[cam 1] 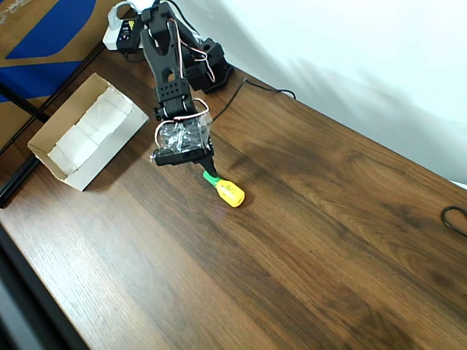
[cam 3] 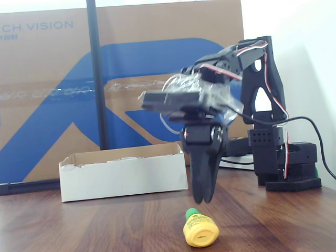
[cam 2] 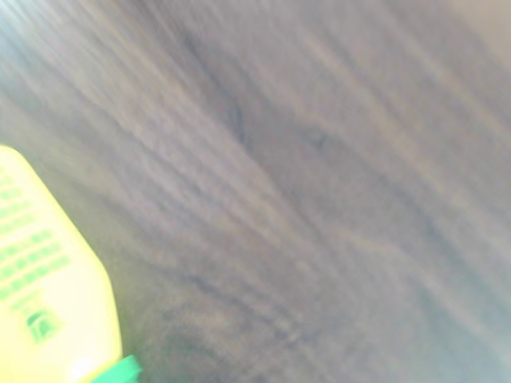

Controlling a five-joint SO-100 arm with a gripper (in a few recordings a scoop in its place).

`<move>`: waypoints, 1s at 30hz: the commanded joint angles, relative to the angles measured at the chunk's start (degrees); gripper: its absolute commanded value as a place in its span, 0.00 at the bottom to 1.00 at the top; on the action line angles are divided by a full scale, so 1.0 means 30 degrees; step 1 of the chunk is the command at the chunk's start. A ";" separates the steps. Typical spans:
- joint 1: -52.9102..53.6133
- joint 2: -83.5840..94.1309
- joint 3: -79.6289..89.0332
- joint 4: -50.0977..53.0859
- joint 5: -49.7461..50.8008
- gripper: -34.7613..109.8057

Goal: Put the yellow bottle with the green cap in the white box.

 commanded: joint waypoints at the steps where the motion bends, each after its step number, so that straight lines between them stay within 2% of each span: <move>1: -0.0410 0.1904 -0.0645 0.0322 -0.0146 0.35; 10: 0.0996 0.0469 0.0322 -0.0967 -0.0439 0.24; 20: 0.1641 0.0117 0.0352 -0.1406 -0.0586 0.24; 30: 0.0088 -0.0088 -0.0439 -0.0879 -0.0645 0.24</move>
